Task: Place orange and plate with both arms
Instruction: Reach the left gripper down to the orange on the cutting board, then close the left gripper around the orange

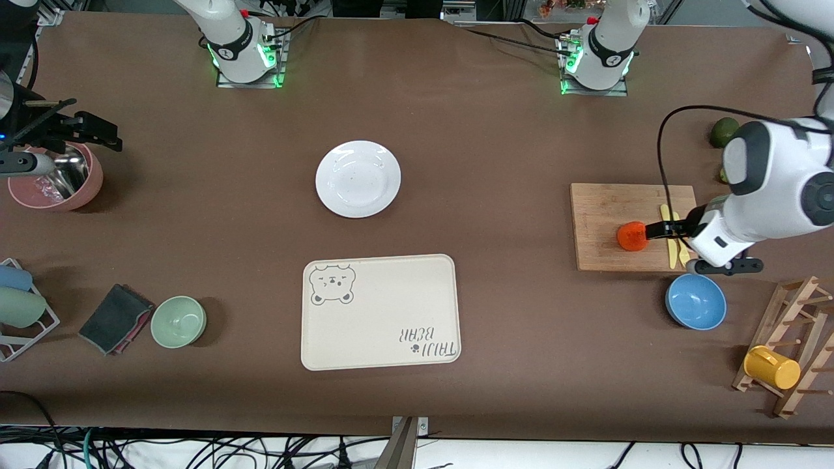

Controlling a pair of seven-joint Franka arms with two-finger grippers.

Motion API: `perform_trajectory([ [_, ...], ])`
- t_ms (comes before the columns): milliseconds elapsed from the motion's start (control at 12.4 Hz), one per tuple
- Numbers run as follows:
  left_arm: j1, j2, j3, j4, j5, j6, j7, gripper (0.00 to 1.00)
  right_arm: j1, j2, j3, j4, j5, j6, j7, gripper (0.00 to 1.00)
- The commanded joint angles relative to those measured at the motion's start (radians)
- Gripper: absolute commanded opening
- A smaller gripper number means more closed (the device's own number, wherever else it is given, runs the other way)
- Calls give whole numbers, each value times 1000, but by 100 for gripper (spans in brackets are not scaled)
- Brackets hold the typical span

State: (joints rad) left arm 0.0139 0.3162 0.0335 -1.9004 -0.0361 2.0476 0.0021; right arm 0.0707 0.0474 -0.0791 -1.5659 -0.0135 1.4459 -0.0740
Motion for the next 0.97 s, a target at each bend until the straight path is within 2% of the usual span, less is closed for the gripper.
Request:
perform_trajectory([
  [0, 14, -34, -6, -165, 33, 193, 15, 100, 1, 8, 2, 21, 4, -7, 11, 100],
  [161, 14, -34, -6, -253, 33, 288, 13, 100, 1, 6, 1, 23, 4, -7, 11, 100],
  [886, 11, 60, -6, -278, 33, 374, 10, 100, 0, 8, 1, 23, 4, -5, 11, 100],
])
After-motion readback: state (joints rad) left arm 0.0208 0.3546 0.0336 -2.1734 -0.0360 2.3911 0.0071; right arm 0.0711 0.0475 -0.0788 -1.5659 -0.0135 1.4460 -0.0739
